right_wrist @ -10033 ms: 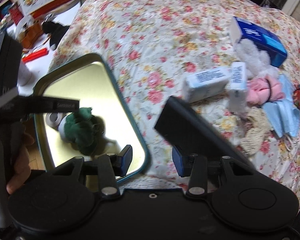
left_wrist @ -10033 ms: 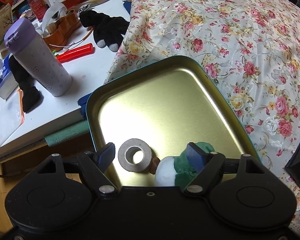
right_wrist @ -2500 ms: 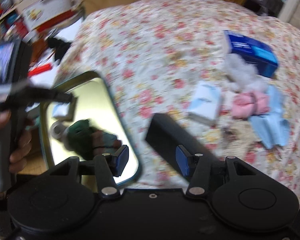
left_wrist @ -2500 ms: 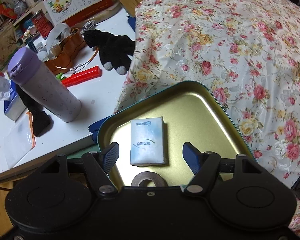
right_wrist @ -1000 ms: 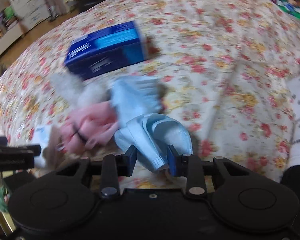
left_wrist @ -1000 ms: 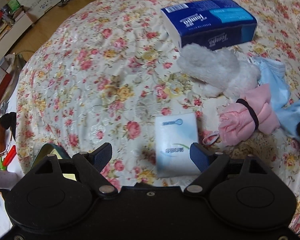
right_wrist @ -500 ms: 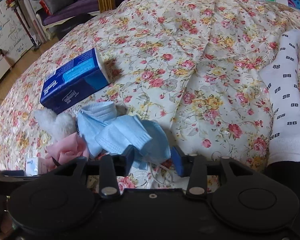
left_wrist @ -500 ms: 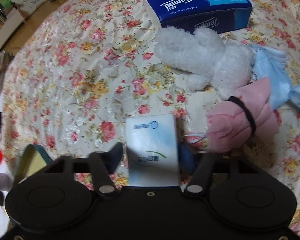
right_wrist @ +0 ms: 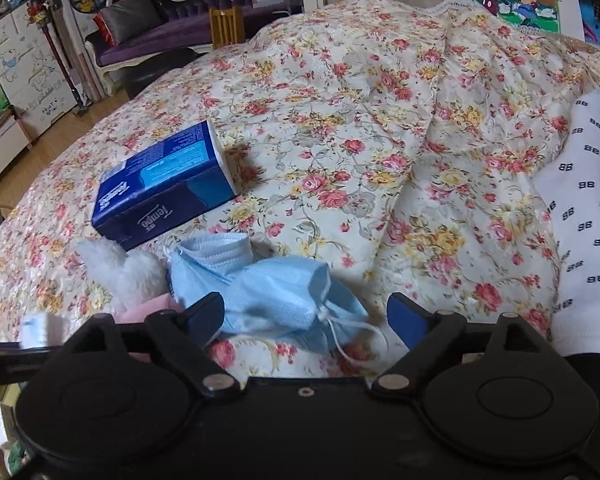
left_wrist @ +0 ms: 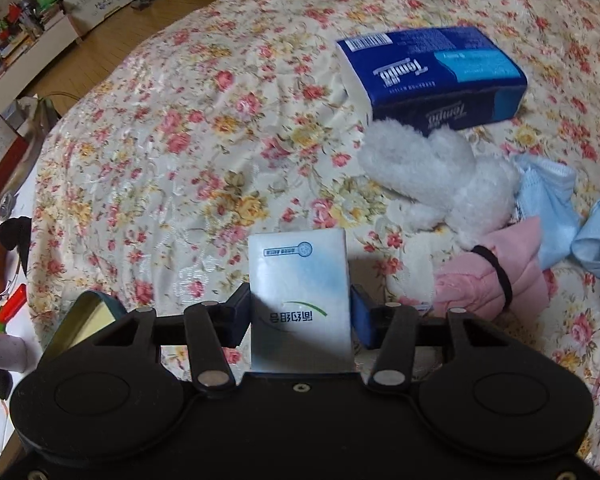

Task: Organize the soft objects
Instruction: 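Grasp the white tissue pack with the left tool while the right tool grasps a blue mask, then carry the tissue pack and blue mask to the gold tray and release both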

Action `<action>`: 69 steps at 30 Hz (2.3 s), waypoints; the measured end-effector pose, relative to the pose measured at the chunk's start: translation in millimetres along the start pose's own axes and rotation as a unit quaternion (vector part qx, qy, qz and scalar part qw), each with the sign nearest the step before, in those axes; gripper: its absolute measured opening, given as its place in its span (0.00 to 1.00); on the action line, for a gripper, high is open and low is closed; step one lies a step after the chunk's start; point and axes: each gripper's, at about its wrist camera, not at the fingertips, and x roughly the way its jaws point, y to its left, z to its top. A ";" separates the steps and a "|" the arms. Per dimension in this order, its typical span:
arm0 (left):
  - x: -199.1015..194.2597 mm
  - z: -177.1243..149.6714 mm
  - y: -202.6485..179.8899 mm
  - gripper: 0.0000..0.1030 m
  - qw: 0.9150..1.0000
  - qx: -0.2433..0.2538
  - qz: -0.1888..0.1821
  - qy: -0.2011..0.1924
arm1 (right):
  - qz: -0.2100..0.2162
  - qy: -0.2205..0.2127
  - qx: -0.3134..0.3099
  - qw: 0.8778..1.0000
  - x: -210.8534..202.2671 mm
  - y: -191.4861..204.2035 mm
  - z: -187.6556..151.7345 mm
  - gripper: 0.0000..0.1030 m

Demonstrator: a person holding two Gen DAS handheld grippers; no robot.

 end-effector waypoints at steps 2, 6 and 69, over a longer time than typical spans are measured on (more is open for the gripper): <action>-6.6 -0.8 4.1 0.49 1.000 -0.004 0.001 -0.005 | -0.007 0.007 -0.001 1.000 10.4 2.6 2.7 0.87; -18.8 -9.0 10.5 0.49 1.000 0.002 0.009 -0.017 | -0.019 0.023 0.006 1.000 33.1 5.0 3.8 0.93; 9.5 -100.6 233.2 0.66 0.985 -0.168 0.037 -0.025 | 0.176 0.121 -0.312 0.926 -99.7 307.8 -201.2 0.46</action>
